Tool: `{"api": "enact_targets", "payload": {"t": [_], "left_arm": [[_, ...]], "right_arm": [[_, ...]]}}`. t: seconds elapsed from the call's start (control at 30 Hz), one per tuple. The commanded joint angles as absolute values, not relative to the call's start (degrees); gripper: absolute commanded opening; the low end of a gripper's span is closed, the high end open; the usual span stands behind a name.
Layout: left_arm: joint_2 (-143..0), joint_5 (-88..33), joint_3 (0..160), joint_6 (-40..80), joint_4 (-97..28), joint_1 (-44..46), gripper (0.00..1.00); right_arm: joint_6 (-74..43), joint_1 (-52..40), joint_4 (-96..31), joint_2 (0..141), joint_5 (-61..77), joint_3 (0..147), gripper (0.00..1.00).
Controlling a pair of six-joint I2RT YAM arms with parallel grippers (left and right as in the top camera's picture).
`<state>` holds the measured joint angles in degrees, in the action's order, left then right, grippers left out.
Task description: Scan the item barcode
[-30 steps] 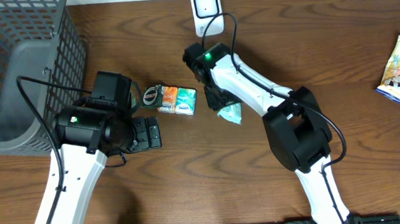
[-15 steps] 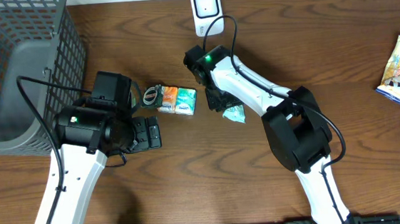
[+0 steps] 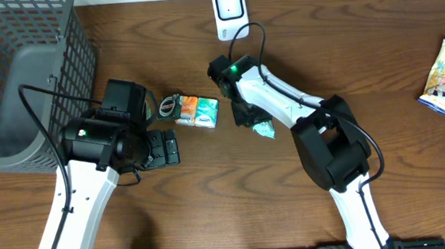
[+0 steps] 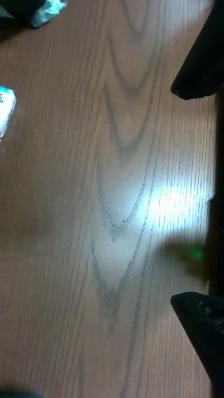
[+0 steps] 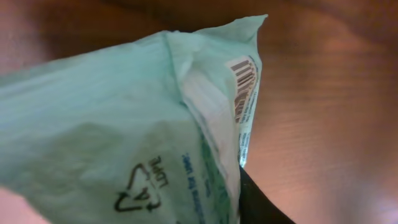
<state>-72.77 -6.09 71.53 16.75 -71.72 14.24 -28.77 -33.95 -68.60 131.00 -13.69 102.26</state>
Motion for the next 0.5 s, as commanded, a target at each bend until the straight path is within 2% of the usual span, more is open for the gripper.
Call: {"api": "enact_targets", "payload": {"t": [0.0,0.23,0.47], "left_arm": [[-73.0,-6.6,71.3,17.3,-71.9,14.0,0.98],[-73.0,-6.6,71.3,17.3,-71.9,14.0,0.98],[-73.0,-6.6,71.3,17.3,-71.9,14.0,0.98]], "right_arm": [[-24.6,-31.6,-70.6,131.5,-4.5,108.5,0.17],[-11.1,-24.8,-74.4,131.5,22.5,116.9,0.16],[-1.2,-18.2,-70.8,131.5,44.0,108.3,0.13]]}}
